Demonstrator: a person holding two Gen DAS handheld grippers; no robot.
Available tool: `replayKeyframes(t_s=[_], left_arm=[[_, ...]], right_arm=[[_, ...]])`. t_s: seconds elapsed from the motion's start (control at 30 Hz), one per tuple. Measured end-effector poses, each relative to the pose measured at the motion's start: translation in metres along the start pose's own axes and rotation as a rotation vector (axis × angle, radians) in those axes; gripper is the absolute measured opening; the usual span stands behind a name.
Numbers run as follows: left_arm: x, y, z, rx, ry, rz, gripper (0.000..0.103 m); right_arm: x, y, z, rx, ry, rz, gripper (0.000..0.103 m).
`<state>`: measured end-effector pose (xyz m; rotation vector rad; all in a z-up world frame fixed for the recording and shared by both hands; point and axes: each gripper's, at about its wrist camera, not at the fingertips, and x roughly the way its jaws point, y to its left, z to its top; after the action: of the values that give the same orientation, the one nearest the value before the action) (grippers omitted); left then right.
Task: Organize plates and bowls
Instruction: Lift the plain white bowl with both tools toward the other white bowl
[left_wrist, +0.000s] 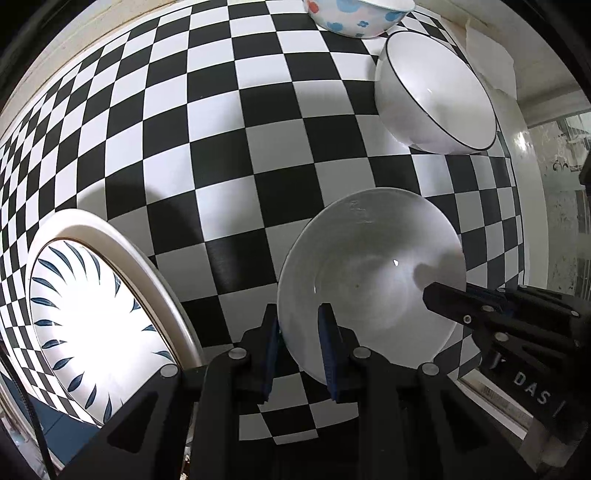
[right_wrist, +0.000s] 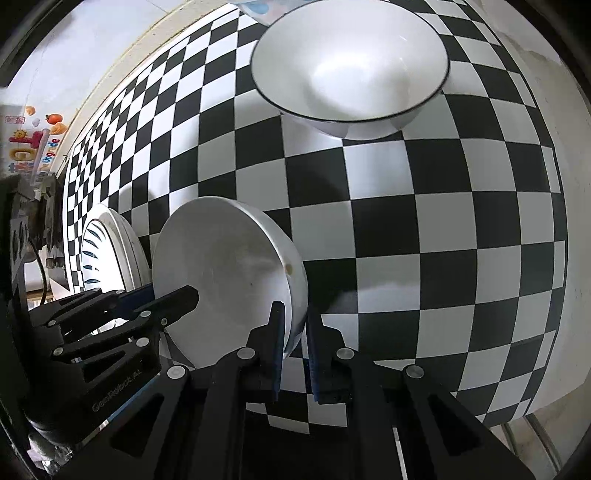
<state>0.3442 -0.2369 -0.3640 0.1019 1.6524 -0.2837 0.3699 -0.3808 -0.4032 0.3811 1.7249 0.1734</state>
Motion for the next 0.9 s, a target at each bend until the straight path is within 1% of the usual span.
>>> replayKeyframes(t_s=[0.1,0.17,0.23,0.3,0.33,0.37,0.4,0.47,0.53,0.6,0.63,0.73,0.83,0.9], left_arm=[[-0.005,0.0,0.001,-0.007,0.006,-0.009,0.019],[-0.023,0.005,0.0,-0.02,-0.025,-0.017,0.02],[-0.044,0.008,0.004,-0.04,-0.075,-0.017,0.02],[-0.064,0.008,0.015,-0.05,-0.123,-0.034,0.026],[-0.071,0.007,0.021,-0.046,-0.138,-0.045,0.029],[-0.076,0.006,0.03,-0.04,-0.149,-0.058,0.033],[-0.081,0.004,0.043,-0.026,-0.157,-0.066,0.035],[-0.081,0.0,0.069,-0.004,-0.157,-0.075,0.036],[-0.072,-0.008,0.095,0.009,-0.129,-0.1,0.036],[-0.058,-0.015,0.119,0.017,-0.092,-0.124,0.036],[-0.052,-0.019,0.13,0.022,-0.078,-0.13,0.036],[-0.035,-0.027,0.153,0.044,-0.045,-0.128,0.036],[-0.018,-0.032,0.166,0.053,-0.006,-0.123,0.036],[-0.006,-0.035,0.173,0.062,0.009,-0.117,0.034]], right_arm=[[0.004,-0.003,0.001,0.009,0.027,0.004,0.014],[0.0,-0.008,0.0,0.022,0.031,0.024,0.015],[-0.012,-0.012,0.0,0.021,0.016,0.026,0.02],[-0.035,-0.02,0.0,0.038,-0.032,0.017,0.027],[-0.046,-0.023,0.001,0.046,-0.057,0.016,0.029],[-0.058,-0.028,0.004,0.061,-0.086,0.019,0.033],[-0.071,-0.035,0.009,0.081,-0.118,0.027,0.038],[-0.087,-0.046,0.021,0.11,-0.166,0.037,0.043],[-0.094,-0.059,0.039,0.146,-0.208,0.032,0.043],[-0.092,-0.071,0.057,0.177,-0.23,0.034,0.043],[-0.088,-0.075,0.065,0.194,-0.228,0.041,0.043],[-0.071,-0.088,0.087,0.241,-0.203,0.108,0.043],[-0.054,-0.091,0.102,0.259,-0.175,0.135,0.041],[-0.045,-0.093,0.108,0.263,-0.157,0.138,0.026]])
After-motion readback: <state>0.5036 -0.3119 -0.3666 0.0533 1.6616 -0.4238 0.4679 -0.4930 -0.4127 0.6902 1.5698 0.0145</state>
